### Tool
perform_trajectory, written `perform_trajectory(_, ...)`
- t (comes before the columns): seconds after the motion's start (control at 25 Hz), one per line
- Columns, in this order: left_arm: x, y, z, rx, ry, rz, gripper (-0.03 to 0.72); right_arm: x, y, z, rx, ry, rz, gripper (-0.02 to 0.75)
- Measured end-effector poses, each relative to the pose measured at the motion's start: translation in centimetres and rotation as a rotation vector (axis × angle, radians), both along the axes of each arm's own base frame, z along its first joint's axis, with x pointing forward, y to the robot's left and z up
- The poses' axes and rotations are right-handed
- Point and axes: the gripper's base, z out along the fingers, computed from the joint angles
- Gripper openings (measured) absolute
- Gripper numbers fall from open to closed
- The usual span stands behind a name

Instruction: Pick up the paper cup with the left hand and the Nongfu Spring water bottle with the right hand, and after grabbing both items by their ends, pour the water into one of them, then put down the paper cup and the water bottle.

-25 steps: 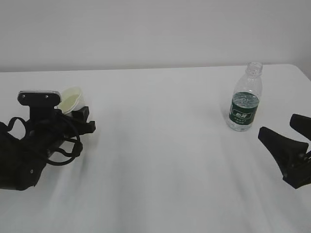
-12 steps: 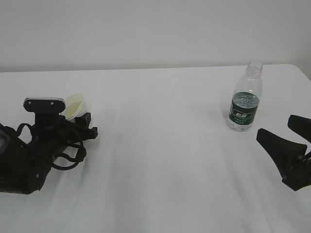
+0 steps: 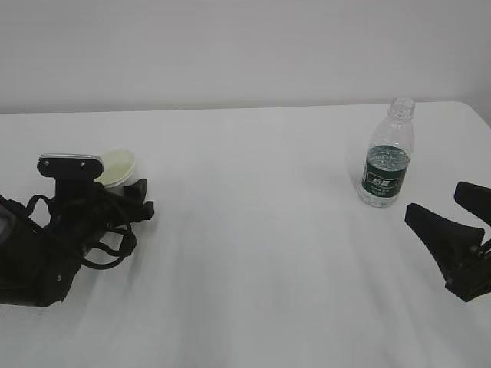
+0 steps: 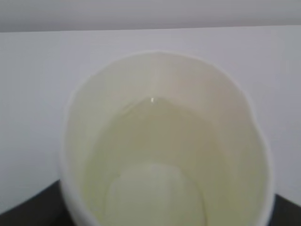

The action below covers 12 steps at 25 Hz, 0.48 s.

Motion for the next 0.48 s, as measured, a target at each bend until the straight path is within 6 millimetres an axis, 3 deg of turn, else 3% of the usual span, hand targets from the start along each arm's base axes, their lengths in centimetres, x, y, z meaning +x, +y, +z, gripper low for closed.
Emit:
perform_trajectory(0.16, 0.01, 0.00, 0.04, 0.000, -0.001, 0.000, 0.649, 0.00, -0.01, -0.03, -0.002, 0.003, -0.001, 0.593)
perform_trajectory(0.48, -0.55, 0.87, -0.08, -0.006, 0.018, 0.077, 0.675, -0.01, -0.03, -0.12, -0.008, 0.012, -0.002, 0.593)
